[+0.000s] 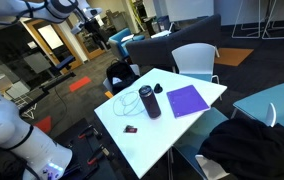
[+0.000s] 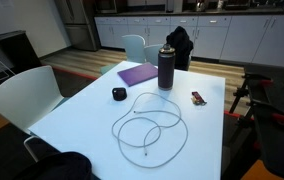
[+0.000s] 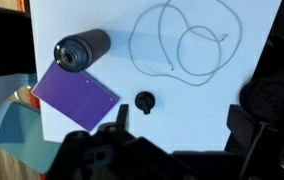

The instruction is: Pick up the black lid from the table and put it on the bottle.

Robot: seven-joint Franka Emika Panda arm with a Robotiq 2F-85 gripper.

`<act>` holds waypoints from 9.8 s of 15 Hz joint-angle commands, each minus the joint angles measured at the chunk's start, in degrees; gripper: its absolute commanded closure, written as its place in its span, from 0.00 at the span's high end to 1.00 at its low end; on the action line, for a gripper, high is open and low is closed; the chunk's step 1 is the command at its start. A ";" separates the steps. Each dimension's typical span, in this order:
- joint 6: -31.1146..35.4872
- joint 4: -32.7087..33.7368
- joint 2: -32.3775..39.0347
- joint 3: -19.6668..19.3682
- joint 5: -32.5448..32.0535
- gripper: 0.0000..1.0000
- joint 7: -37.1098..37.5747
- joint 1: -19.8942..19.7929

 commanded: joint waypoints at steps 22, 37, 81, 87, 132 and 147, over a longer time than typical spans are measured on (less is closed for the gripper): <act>24.04 21.23 36.86 -5.08 -1.21 1.00 -10.74 -0.28; 31.15 39.95 63.05 -9.59 -0.56 1.00 -8.32 0.53; 7.55 43.83 55.71 -11.85 -0.94 0.06 2.07 3.59; 6.16 35.18 44.04 -13.06 -2.62 0.06 7.82 5.41; 19.68 -8.97 12.69 -15.94 2.51 0.06 28.60 -4.82; 19.26 -9.54 13.13 -16.61 -0.66 0.06 36.12 -5.33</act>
